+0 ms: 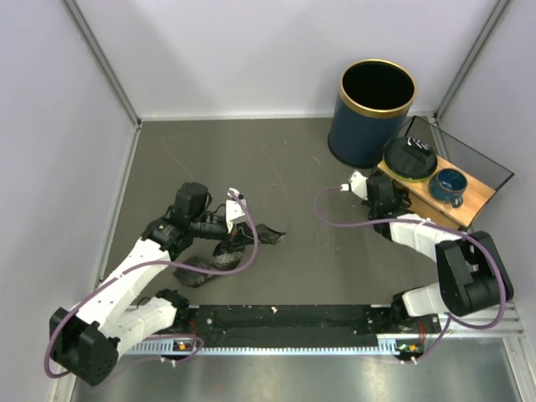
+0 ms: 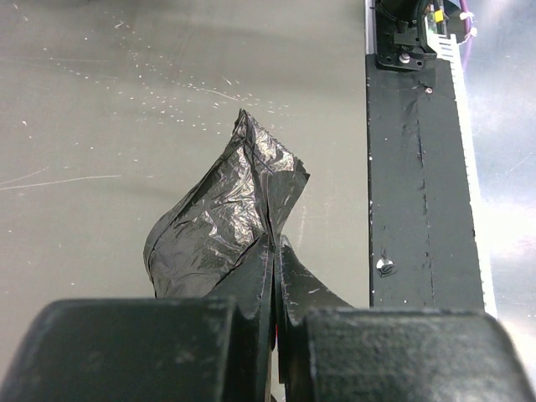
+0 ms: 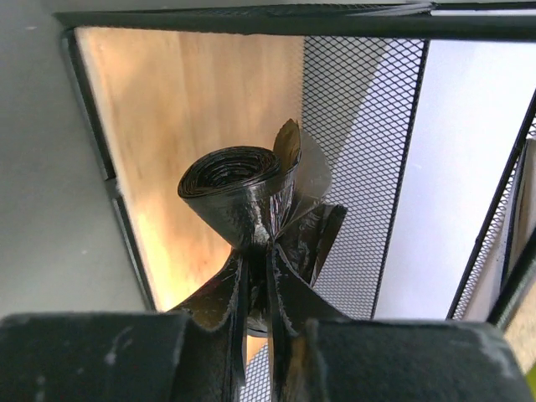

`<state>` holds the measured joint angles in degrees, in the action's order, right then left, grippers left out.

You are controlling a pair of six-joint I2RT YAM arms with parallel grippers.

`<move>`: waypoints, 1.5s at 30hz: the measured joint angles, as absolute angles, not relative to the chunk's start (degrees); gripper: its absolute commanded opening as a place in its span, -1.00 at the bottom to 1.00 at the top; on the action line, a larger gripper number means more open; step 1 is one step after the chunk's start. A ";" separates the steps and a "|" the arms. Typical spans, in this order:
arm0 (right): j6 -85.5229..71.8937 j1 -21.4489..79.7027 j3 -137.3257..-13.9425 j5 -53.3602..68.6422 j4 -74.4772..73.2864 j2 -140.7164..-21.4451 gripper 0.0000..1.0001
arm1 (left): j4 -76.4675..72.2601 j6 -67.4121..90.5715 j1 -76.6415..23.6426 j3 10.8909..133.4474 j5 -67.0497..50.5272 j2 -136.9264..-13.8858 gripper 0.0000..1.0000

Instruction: Put the trash bags into the trash bin

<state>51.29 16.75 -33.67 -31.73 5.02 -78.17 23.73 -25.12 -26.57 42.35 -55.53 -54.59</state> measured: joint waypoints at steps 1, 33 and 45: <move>51.88 16.32 -33.63 -32.05 6.39 -78.91 -0.73 | 23.73 -25.12 -26.50 42.24 -55.53 -54.48 -1.00; 47.46 20.78 -36.82 -17.69 -15.53 -66.30 0.98 | 24.49 -24.69 -25.96 42.09 -54.39 -52.99 -1.00; 31.27 23.14 -58.48 10.13 -39.13 -67.35 0.98 | 19.46 -19.92 -22.04 50.24 -55.66 -66.70 -1.00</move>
